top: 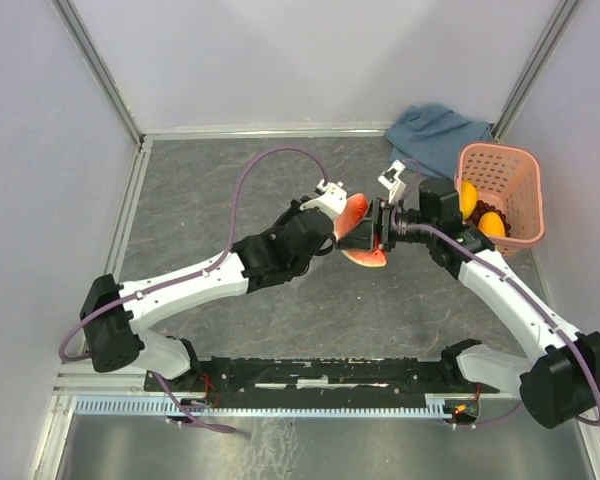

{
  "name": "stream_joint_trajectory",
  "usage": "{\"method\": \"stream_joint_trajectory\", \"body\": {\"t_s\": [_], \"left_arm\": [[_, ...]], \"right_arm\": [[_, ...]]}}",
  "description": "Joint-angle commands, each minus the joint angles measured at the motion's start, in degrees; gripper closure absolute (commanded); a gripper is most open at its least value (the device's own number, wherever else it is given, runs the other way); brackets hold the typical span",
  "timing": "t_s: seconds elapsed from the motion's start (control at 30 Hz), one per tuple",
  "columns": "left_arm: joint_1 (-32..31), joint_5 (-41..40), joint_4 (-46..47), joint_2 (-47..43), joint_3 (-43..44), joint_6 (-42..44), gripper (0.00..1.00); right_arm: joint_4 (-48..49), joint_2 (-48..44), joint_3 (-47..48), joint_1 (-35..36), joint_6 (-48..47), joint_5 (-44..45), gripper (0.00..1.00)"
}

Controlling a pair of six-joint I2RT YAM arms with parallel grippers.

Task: Place the food in the zip-top bag and seal the zipper
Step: Place the fake fruit in the zipper food storage bag.

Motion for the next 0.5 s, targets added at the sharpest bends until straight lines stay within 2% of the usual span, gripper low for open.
{"method": "stream_joint_trajectory", "body": {"t_s": [0.0, 0.23, 0.47], "left_arm": [[-1.3, -2.3, 3.8, 0.2, 1.2, -0.8, 0.97], [-3.3, -2.7, 7.7, -0.5, -1.7, -3.1, 0.97], [-4.7, 0.0, 11.2, -3.9, -5.4, -4.4, 0.97]], "right_arm": [[6.0, 1.0, -2.0, 3.4, 2.5, -2.4, 0.57], [8.5, 3.2, -2.3, 6.8, 3.7, -4.0, 0.56], [8.3, 7.2, -3.2, 7.1, 3.0, -2.2, 0.56]]}}
